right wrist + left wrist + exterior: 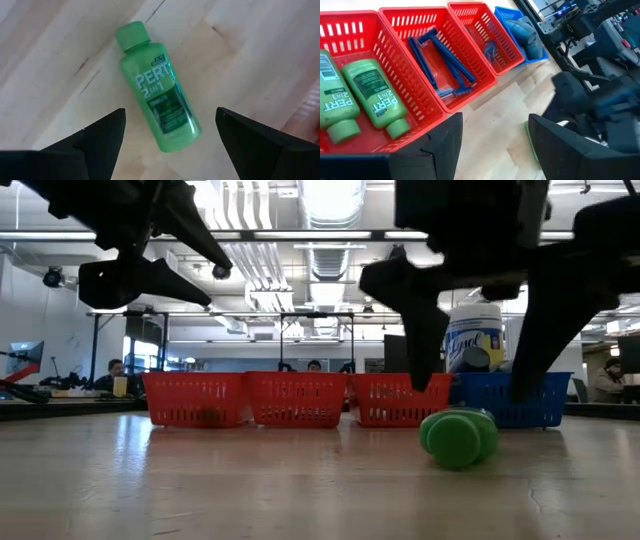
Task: Pick & Place Travel size toiletries
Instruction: Put the green shampoo into the left red bin
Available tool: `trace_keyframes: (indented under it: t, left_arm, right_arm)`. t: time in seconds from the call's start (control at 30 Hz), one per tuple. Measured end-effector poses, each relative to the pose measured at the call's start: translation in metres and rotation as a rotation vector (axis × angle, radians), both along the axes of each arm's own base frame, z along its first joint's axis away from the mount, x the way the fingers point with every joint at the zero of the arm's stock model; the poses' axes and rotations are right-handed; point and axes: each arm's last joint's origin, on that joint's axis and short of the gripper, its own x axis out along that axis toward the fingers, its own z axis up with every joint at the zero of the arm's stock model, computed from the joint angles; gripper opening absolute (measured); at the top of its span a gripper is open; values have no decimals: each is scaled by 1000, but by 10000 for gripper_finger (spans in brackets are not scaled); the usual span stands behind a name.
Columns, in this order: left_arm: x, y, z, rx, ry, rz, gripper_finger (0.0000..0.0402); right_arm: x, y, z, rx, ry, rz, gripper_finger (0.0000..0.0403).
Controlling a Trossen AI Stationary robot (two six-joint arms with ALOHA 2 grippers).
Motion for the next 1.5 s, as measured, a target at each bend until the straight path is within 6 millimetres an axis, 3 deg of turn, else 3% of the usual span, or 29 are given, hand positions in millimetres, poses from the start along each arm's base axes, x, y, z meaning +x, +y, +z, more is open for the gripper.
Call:
trace_keyframes:
  t: [0.27, 0.43, 0.67, 0.83, 0.97, 1.13, 1.37, 1.5]
  left_arm:
    - [0, -1, 0, -6, -7, -3, 229]
    - [0, -5, 1, 28, 7, -89, 229]
    - [0, -22, 7, 172, 6, -409, 229]
    - [-5, -37, 10, 255, 3, -588, 229]
    - [-9, -43, 10, 394, 10, -688, 229]
    - [-6, -51, 22, 681, 9, -791, 229]
    - [21, -75, 31, 1064, 123, -970, 229]
    - [41, -85, 24, 1188, 256, -881, 229]
  right_arm:
    - [8, -5, -31, 22, 100, 49, 319]
    - [7, -5, -34, 62, 140, -28, 285]
    - [6, -7, -20, 132, 135, -132, 179]
    - [8, -11, -19, 305, 234, -258, 116]
    - [10, -17, -9, 437, 268, -318, 111]
    - [20, -40, 16, 576, 192, -425, 115]
    - [32, -75, 39, 699, 120, -599, 112]
    - [39, -82, 50, 769, 100, -624, 113]
